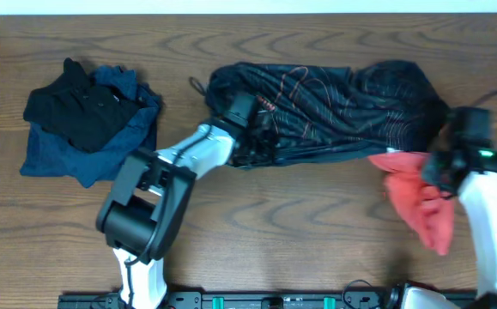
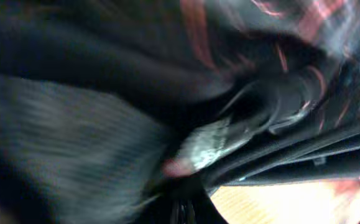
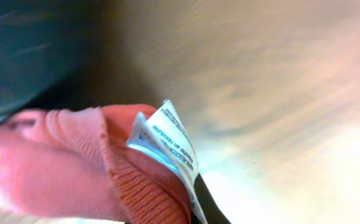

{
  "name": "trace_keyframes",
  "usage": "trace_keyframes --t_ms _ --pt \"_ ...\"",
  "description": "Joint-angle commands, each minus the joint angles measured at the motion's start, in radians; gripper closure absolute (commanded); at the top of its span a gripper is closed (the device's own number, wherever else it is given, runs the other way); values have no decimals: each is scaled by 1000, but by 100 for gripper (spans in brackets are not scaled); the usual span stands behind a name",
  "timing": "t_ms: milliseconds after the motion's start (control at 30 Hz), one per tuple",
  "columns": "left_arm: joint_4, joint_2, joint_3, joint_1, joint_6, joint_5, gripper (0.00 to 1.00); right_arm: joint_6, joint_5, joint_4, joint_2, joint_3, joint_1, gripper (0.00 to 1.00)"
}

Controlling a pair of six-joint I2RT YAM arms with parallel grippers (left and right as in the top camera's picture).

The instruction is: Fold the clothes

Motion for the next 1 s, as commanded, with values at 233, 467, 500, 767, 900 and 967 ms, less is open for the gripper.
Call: trace_keyframes --t_ms 233,467,500,767,900,967 --pt "-183 36 -41 302 166 -167 94 69 180 -66 -32 320 -448 99" --pt "-275 -40 -41 387 235 -114 94 77 100 -116 -4 365 -498 94" --pt "-296 -58 -41 387 248 -120 94 76 117 -122 10 362 -498 96" --pt "-341 -150 -39 405 251 -269 94 177 241 -123 107 362 -501 99" --pt "-278 -203 -15 451 219 -275 94 253 258 -93 110 374 -528 99" --pt "-222 -240 -5 466 213 -267 94 267 258 -64 110 387 -547 99"
